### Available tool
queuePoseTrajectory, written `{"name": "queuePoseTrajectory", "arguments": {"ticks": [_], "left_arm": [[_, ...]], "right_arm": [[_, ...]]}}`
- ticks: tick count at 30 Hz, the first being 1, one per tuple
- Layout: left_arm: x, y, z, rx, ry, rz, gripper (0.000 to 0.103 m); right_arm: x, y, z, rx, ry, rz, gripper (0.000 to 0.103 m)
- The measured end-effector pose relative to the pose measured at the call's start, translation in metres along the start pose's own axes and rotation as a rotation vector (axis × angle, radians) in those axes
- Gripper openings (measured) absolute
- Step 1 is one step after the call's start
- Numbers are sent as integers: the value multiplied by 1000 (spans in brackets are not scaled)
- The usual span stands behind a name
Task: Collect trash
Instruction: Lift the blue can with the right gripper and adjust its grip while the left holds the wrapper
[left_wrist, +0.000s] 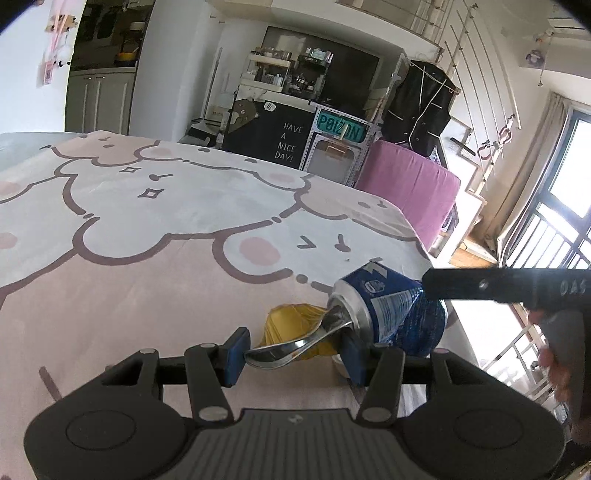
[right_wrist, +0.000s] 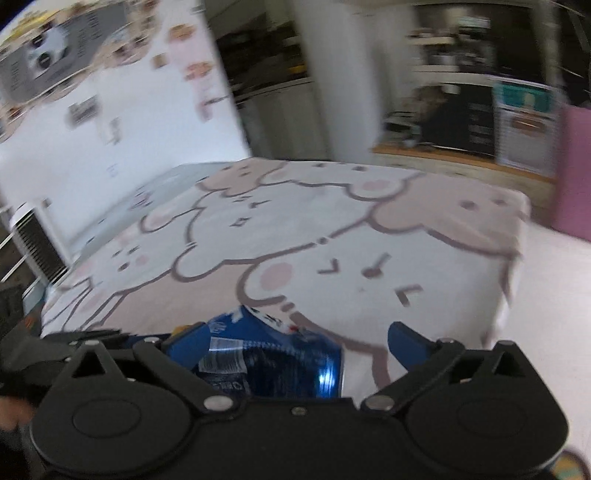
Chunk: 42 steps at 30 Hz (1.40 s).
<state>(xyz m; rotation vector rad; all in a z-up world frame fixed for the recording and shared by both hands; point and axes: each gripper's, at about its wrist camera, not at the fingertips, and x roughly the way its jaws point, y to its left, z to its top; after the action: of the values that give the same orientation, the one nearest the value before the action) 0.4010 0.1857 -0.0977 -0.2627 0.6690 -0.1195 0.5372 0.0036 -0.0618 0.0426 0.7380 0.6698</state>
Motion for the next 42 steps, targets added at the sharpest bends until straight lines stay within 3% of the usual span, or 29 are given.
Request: {"name": "queuePoseTrajectory", "arguments": {"ticks": [6,10,21,29,36,42], "left_arm": [[-6,1,-10,0,4,5,53],[-10,6,-16,-16,-4,18,53],[-5,10,-23,-21,-9,17,53],[-6,21,-19,-28,-29,36,53],[9,12,-16,63,10,33,53],[1,-3,-18,105,-23,-18,53]], "right_arm": [[7,24,-21,96,-29,-90,103],[15,37,-28,64,-35,-160,103],[33,52,-30,9,-44,-241,103],[37,59,-29,-19,-46,-180,103],[21,43,-37,50,-10,-132,103],[4,35,-46,93,-9,-13,103]]}}
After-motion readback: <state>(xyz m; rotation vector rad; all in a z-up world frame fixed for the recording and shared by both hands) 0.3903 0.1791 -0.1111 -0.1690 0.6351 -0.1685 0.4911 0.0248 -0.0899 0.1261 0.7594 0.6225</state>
